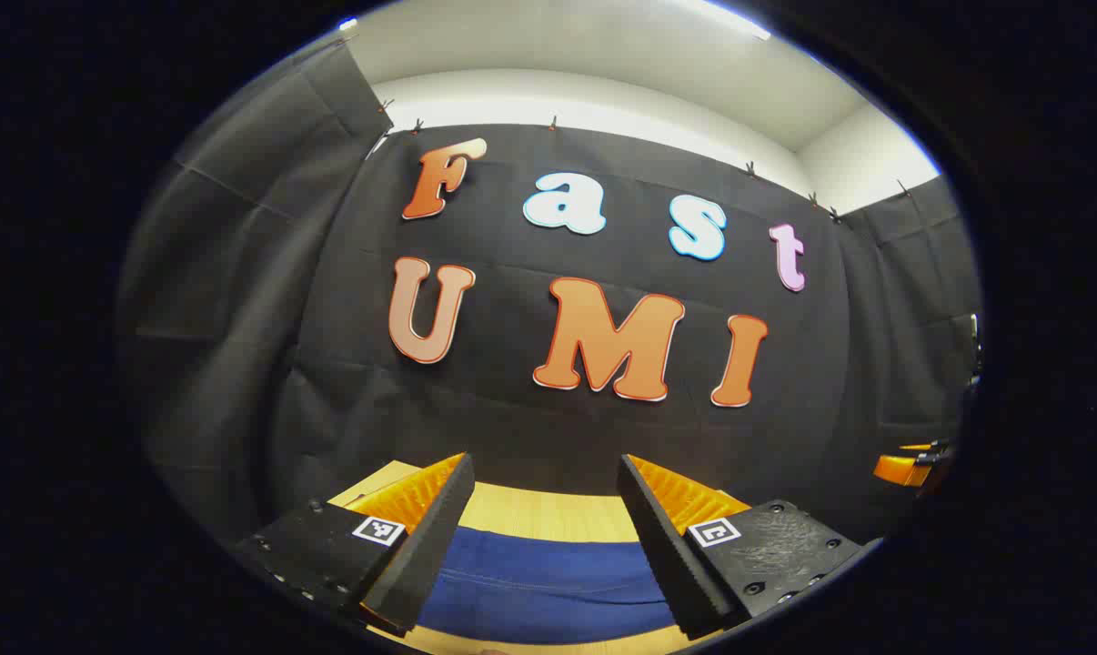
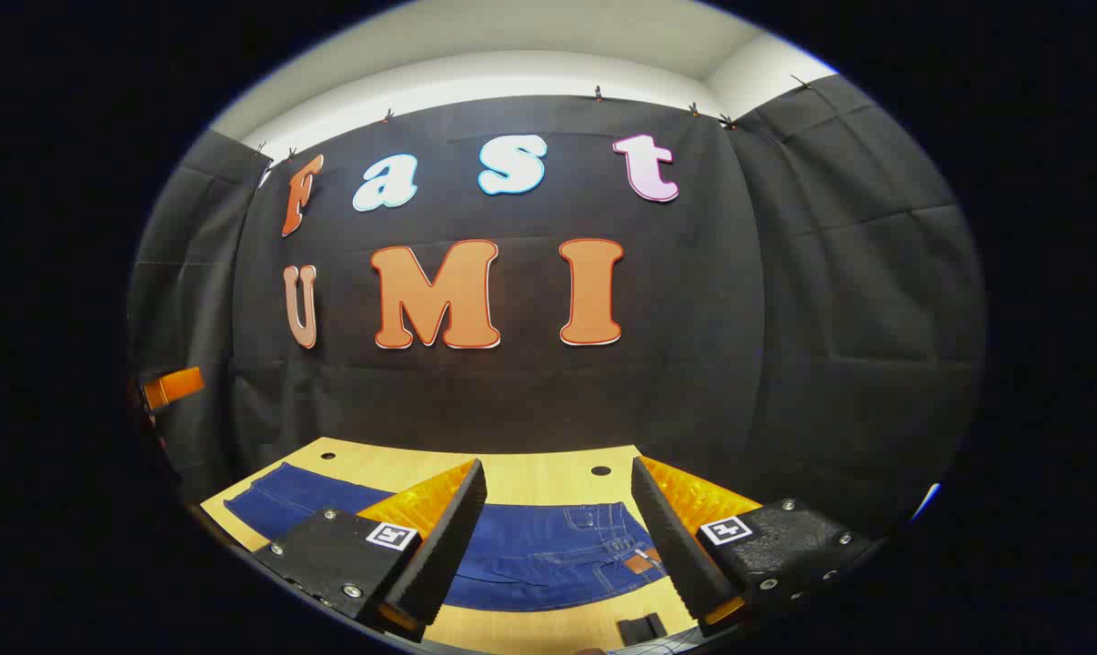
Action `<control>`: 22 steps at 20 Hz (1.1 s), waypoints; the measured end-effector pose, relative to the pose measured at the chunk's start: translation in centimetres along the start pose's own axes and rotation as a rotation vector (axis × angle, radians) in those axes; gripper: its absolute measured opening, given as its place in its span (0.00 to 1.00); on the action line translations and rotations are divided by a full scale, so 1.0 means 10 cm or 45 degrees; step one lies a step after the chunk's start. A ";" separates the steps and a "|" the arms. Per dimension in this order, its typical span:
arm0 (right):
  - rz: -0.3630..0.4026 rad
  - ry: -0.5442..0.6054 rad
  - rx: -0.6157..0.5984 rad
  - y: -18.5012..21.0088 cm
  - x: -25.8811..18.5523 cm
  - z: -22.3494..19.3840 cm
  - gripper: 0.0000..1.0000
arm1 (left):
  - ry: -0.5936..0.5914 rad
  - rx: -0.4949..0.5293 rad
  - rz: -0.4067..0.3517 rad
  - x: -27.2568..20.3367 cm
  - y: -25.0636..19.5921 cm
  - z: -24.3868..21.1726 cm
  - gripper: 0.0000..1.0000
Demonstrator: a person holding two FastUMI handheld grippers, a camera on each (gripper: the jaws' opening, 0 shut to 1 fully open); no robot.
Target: Grasp the waist and the cuffs of the jeans and fold them to make the two legs overlap; first hold the waist and fold one-third of the jeans toward the cuffs, then hold the cuffs and fold the remaining one-third in the same direction to finish folding.
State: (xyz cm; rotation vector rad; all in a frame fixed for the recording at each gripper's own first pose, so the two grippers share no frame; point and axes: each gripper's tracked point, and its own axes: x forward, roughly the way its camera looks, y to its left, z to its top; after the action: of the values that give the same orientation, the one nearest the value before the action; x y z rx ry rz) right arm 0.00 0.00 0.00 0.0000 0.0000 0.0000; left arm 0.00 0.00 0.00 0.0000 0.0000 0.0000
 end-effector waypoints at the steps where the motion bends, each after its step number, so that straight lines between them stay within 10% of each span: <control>1: 0.005 -0.002 -0.026 -0.06 0.05 0.00 0.97 | -0.004 -0.004 0.042 0.04 0.01 0.01 0.95; 11: -0.073 0.037 -0.101 -0.46 0.19 -0.12 0.98 | 0.025 -0.057 0.199 0.37 0.35 -0.02 0.98; 17: -0.161 0.029 -0.088 -0.25 0.19 -0.08 0.97 | 0.023 -0.045 0.099 0.51 0.82 0.20 0.95; 22: -0.092 0.033 -0.044 0.16 0.35 -0.12 0.97 | -0.039 0.115 0.220 0.38 1.53 0.41 0.94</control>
State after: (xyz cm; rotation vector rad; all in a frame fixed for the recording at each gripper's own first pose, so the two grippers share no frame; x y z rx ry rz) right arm 3.51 1.62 -1.23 -0.0342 0.0261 -0.0725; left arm 3.83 15.31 4.10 0.0903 -0.0310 0.1726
